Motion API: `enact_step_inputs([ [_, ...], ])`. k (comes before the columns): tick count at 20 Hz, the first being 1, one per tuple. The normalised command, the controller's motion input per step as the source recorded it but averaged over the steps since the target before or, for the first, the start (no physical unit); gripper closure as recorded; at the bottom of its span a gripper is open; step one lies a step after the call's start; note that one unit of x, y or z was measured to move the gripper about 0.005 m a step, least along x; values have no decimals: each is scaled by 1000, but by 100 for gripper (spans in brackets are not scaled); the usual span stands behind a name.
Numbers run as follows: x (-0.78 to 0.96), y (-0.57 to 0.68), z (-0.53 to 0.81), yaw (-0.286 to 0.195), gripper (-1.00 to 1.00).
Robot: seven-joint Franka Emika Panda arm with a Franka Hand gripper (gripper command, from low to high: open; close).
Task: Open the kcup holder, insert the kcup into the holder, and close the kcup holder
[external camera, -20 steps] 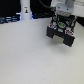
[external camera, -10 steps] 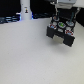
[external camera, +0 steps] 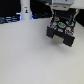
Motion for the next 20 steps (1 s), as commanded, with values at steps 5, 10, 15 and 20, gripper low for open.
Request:
enact_step_inputs([
  [5,836,-269,10,-7,-100],
  [10,675,-87,-90,-3,-100],
  [15,151,171,-200,98,-100],
  [20,-50,75,-185,258,-100],
])
